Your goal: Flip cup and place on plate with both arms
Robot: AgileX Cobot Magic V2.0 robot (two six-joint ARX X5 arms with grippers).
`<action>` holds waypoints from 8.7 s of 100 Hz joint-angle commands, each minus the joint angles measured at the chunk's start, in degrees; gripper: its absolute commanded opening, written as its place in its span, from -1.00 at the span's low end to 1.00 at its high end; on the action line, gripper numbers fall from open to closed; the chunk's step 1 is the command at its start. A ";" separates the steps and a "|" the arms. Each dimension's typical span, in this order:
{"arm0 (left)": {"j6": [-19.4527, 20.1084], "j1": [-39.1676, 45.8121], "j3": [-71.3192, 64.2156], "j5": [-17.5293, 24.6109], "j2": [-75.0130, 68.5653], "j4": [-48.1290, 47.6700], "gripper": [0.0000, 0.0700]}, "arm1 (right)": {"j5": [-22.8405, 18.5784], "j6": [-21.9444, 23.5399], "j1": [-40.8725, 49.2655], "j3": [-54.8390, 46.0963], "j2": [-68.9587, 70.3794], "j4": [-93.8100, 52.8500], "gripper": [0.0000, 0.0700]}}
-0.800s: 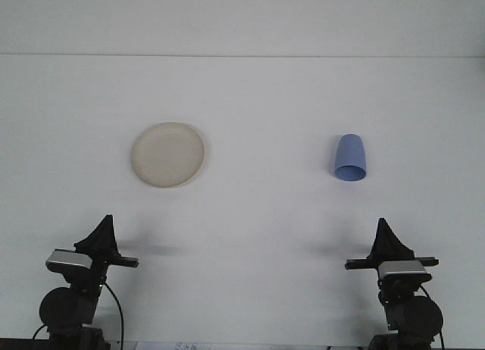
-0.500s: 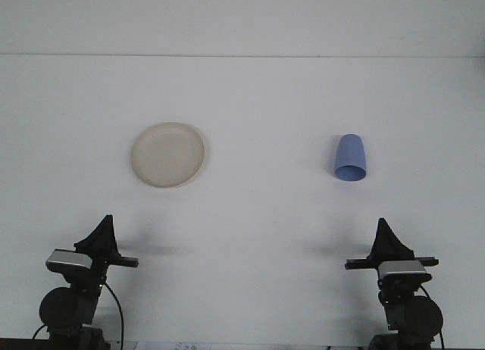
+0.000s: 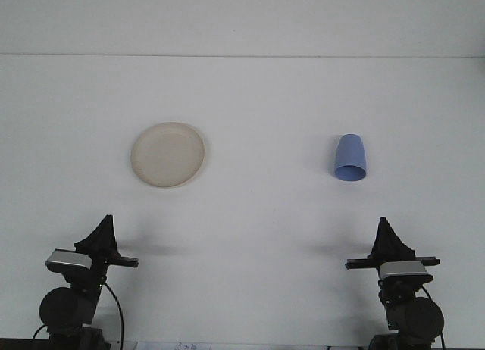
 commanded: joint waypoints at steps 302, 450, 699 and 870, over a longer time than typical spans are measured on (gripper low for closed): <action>0.24 0.04 -1.09 0.11 -0.07 0.59 -0.97 | -9.70 -0.63 -5.42 35.23 90.60 32.89 -0.99; 0.26 0.04 -1.09 0.11 -0.07 0.57 -0.97 | -4.68 -9.70 31.06 91.10 97.53 -85.74 -0.99; 0.26 0.04 -1.05 0.11 -0.07 0.59 -0.97 | -2.75 -5.79 4.66 68.78 58.34 -56.50 0.22; -2.78 -1.09 63.43 11.37 50.80 -47.80 -0.97 | 4.74 4.07 1.46 33.11 13.09 -37.55 -1.00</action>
